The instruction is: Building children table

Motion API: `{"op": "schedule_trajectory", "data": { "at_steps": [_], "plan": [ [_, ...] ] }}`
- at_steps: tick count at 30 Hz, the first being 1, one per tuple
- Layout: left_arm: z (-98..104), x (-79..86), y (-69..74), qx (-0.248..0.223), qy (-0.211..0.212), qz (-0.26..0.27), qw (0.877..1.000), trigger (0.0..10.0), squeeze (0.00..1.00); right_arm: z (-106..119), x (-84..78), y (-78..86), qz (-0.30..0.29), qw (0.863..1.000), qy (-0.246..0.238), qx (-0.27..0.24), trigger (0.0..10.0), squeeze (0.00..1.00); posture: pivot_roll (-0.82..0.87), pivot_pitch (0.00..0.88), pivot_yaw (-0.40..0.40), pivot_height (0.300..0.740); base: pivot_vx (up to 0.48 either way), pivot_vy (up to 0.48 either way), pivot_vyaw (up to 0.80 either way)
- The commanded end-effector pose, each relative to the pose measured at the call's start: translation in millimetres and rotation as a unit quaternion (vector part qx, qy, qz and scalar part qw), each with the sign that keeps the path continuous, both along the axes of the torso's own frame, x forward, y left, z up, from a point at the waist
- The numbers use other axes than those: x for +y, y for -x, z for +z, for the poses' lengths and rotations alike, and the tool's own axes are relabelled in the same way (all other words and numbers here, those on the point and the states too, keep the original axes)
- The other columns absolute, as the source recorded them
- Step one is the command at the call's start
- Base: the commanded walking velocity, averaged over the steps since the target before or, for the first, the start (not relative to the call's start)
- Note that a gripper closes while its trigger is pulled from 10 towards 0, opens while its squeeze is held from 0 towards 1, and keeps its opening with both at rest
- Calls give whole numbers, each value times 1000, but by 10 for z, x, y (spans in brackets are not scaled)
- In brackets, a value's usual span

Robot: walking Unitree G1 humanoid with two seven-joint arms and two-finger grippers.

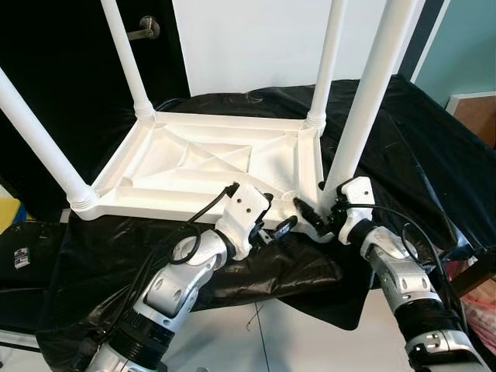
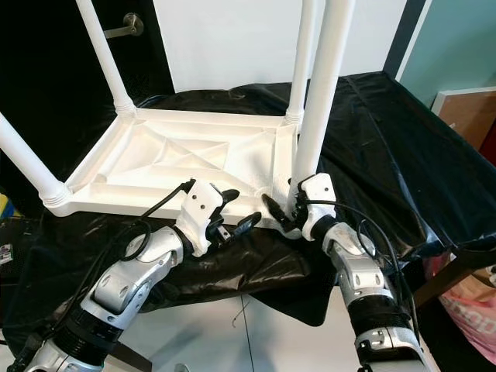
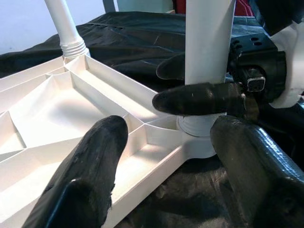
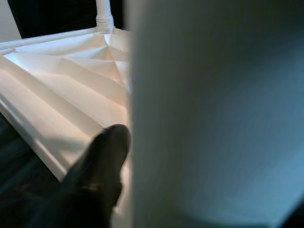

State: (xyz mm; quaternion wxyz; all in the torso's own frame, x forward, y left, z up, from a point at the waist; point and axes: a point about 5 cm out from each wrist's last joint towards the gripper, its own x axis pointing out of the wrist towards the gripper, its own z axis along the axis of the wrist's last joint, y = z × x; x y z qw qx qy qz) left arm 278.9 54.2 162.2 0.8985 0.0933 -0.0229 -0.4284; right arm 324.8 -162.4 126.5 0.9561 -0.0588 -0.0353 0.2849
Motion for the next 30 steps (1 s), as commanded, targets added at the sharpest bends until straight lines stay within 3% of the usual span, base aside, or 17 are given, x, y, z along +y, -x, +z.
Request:
{"op": "schedule_trajectory", "data": {
  "at_steps": [1, 11, 12, 13, 16, 23, 25, 26, 28, 30],
  "plan": [
    [-8, -45, 29, 2, -12, -54, 998, 10000, 0, -68, 40, 4, 25, 1000, 15, 12, 0, 0, 22, 0, 13, 740, 0, 0, 0],
    [0, -42, 16, 0, -12, -53, 999, 10000, 0, -110, -5, 28, 31, 999, 9, 27, 0, 0, 19, 0, 9, 740, 0, 0, 0],
    [-1, -47, 19, 0, -12, -53, 999, 10000, 0, -126, -11, 36, 25, 999, 2, 31, 3569, 0, 17, 0, 4, 740, 0, 0, 0],
    [-7, -52, 23, 0, -11, -52, 999, 10000, 0, -152, -9, 38, 8, 999, 2, 38, 10000, 0, 17, 0, 1, 740, 0, 0, 0],
    [-13, -54, 30, 1, -10, -51, 999, 10000, 0, -168, 11, 49, -5, 999, -9, 43, 10000, 0, 15, 0, -2, 740, 0, 0, 0],
    [-34, -59, 60, 6, -6, -48, 999, 10000, 0, -245, 74, 24, -112, 992, -8, 58, 10000, 0, 19, 0, -13, 740, 0, 0, 0],
    [-34, -59, 60, 6, -6, -48, 999, 10000, 0, -245, 74, 24, -112, 992, -8, 58, 10000, 0, 19, 0, -13, 740, 0, 0, 0],
    [-43, -61, 72, 8, -7, -49, 999, 10000, 0, -257, 74, 7, -143, 987, -17, 66, 10000, 0, 20, 2, -16, 740, 0, 0, 0],
    [-43, -61, 72, 8, -7, -49, 999, 10000, 0, -257, 74, 7, -143, 987, -17, 66, 10000, 0, 20, 2, -16, 740, 0, 0, 0],
    [-61, -54, 93, 12, -7, -48, 999, 10000, 0, -287, 98, 5, -207, 975, -27, 77, 10000, 0, 20, 11, -20, 740, 0, 0, 0]
  ]
}}
